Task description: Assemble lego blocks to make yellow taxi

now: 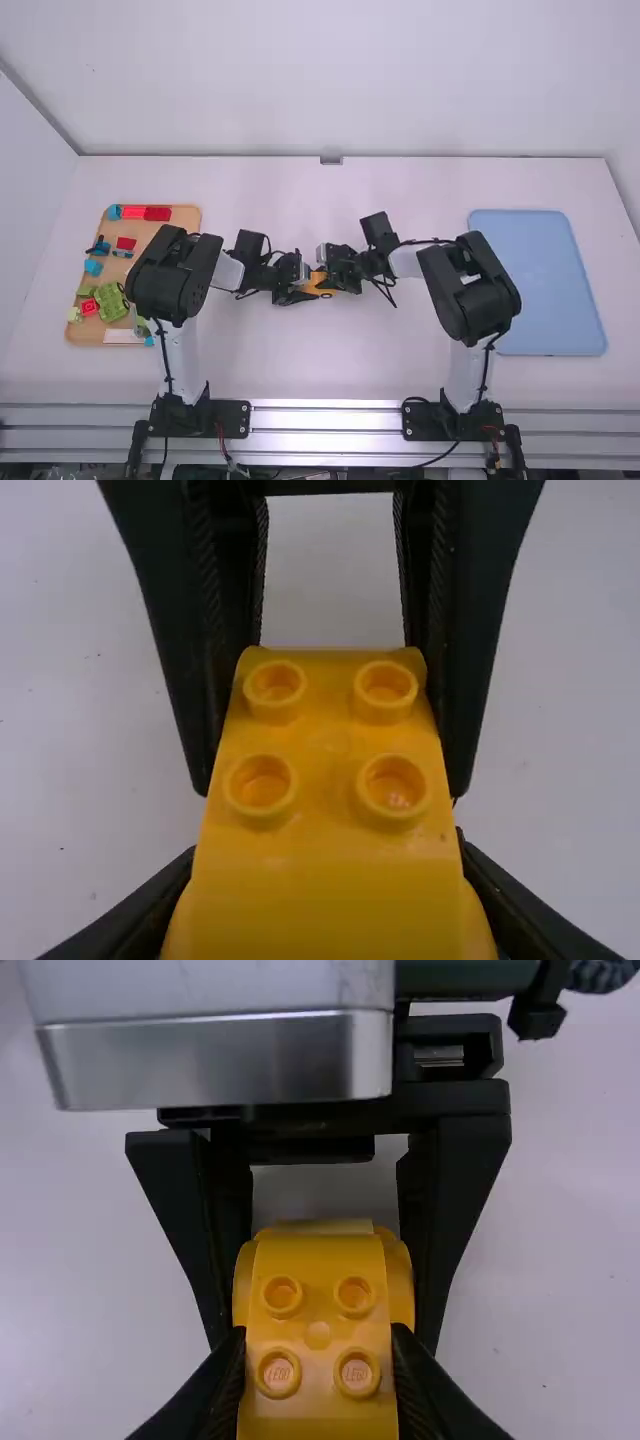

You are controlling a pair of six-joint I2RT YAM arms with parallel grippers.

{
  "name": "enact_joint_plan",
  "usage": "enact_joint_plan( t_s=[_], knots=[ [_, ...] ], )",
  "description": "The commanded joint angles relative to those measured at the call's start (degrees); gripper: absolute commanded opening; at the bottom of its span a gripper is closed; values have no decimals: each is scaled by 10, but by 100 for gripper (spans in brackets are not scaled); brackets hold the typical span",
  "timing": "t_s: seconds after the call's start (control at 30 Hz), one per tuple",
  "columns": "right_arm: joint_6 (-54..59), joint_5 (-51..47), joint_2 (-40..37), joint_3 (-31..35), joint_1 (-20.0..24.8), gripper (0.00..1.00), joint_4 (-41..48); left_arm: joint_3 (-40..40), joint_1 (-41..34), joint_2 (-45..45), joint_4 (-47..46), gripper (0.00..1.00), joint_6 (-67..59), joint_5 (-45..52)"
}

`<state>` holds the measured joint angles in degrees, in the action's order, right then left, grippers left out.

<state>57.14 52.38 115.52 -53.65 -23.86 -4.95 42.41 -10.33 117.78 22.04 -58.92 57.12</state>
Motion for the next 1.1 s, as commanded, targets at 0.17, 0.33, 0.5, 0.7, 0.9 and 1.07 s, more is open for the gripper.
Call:
enact_joint_plan(
  t_s=[0.17,0.33,0.5,0.7,0.9,1.07],
  knots=[
    [-16,104,37,19,42,43,-40,-8,-6,14,-6,27,10,-26],
    [4,215,36,19,80,56,-69,-8,-6,14,-5,27,10,-26],
    [-19,253,20,19,113,90,-83,-8,-7,14,-6,55,10,-26],
    [-11,122,15,30,139,99,-30,-8,-5,1,-5,99,69,-78],
    [-19,88,30,69,112,99,-91,-8,2,-105,-93,99,40,-101],
    [-107,35,52,83,63,99,-205,-8,17,-246,-133,99,124,-131]
  ],
)
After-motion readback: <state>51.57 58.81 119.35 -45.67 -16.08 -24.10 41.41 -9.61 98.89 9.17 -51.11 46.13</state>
